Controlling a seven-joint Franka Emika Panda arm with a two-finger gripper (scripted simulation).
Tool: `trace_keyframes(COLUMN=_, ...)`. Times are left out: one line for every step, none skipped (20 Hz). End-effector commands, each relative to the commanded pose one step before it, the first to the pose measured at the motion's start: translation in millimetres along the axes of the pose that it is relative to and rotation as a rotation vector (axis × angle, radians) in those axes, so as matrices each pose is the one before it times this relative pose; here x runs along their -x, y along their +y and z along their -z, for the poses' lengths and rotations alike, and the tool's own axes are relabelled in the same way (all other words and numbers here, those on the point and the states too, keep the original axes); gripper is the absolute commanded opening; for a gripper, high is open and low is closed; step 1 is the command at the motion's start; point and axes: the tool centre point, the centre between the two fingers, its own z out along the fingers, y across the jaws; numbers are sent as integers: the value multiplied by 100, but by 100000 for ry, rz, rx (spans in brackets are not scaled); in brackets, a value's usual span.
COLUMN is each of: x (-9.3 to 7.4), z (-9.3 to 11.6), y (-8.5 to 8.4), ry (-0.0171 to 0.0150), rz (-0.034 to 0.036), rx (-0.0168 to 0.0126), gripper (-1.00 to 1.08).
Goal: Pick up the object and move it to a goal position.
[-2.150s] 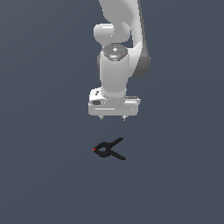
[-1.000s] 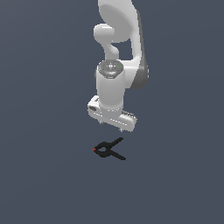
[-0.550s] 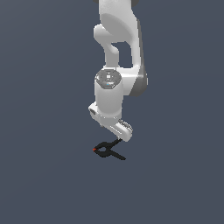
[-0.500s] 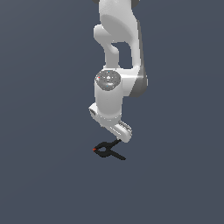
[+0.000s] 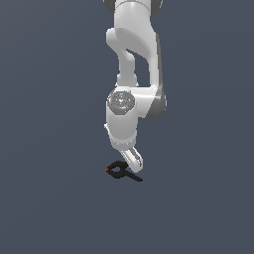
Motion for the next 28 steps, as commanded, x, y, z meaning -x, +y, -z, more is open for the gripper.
trace_keyframes(x=-273, z=-587, y=-242, ry=-37, rz=-7320, rx=147, gripper=100)
trace_keyframes(x=-97, z=-233, y=-100, ry=-5, rz=-2847, rx=62, gripper=100)
trace_keyframes(x=-93, z=-234, y=-102, ry=1, rz=-2842, rx=62, gripper=100)
trace_keyframes(x=-88, z=-234, y=-104, ry=7, rz=-2837, rx=62, gripper=100)
trace_keyframes(x=-84, z=-234, y=-106, ry=13, rz=-2832, rx=62, gripper=100)
trace_keyframes(x=-80, z=-234, y=-107, ry=19, rz=-2828, rx=61, gripper=100)
trace_keyframes(x=-74, z=-235, y=-109, ry=25, rz=-2821, rx=60, gripper=100)
trace_keyframes(x=-70, z=-233, y=-109, ry=31, rz=-2792, rx=58, gripper=100)
trace_keyframes(x=-62, z=-222, y=-105, ry=35, rz=-2657, rx=53, gripper=100)
trace_keyframes(x=-55, z=-210, y=-100, ry=37, rz=-2509, rx=49, gripper=100)
trace_keyframes(x=-48, z=-198, y=-95, ry=39, rz=-2361, rx=45, gripper=100)
trace_keyframes(x=-43, z=-187, y=-90, ry=40, rz=-2215, rx=40, gripper=100)
trace_keyframes(x=-37, z=-175, y=-84, ry=41, rz=-2069, rx=36, gripper=100)
trace_keyframes(x=-32, z=-163, y=-79, ry=40, rz=-1924, rx=32, gripper=100)
trace_keyframes(x=-28, z=-151, y=-73, ry=39, rz=-1779, rx=29, gripper=100)
trace_keyframes(x=-23, z=-139, y=-67, ry=38, rz=-1633, rx=25, gripper=100)
trace_keyframes(x=-21, z=-127, y=-61, ry=36, rz=-1492, rx=22, gripper=100)
trace_keyframes(x=-17, z=-115, y=-56, ry=34, rz=-1347, rx=19, gripper=100)
trace_keyframes(x=-14, z=-103, y=-50, ry=31, rz=-1203, rx=16, gripper=100)
trace_keyframes(x=-11, z=-91, y=-44, ry=28, rz=-1060, rx=14, gripper=100)
trace_keyframes(x=-10, z=-78, y=-38, ry=25, rz=-921, rx=12, gripper=100)
trace_keyframes(x=-8, z=-66, y=-32, ry=21, rz=-778, rx=10, gripper=100)
trace_keyframes(x=-6, z=-54, y=-26, ry=18, rz=-636, rx=8, gripper=100)
trace_keyframes(x=-3, z=-42, y=-20, ry=14, rz=-493, rx=6, gripper=100)
trace_keyframes(x=-2, z=-30, y=-15, ry=10, rz=-352, rx=4, gripper=100)
trace_keyframes(x=-6, z=-18, y=-8, ry=6, rz=-218, rx=2, gripper=100)
trace_keyframes(x=0, z=-6, y=-3, ry=2, rz=-69, rx=1, gripper=100)
trace_keyframes(x=10, z=19, y=28, ry=-12, rz=462, rx=26, gripper=100)
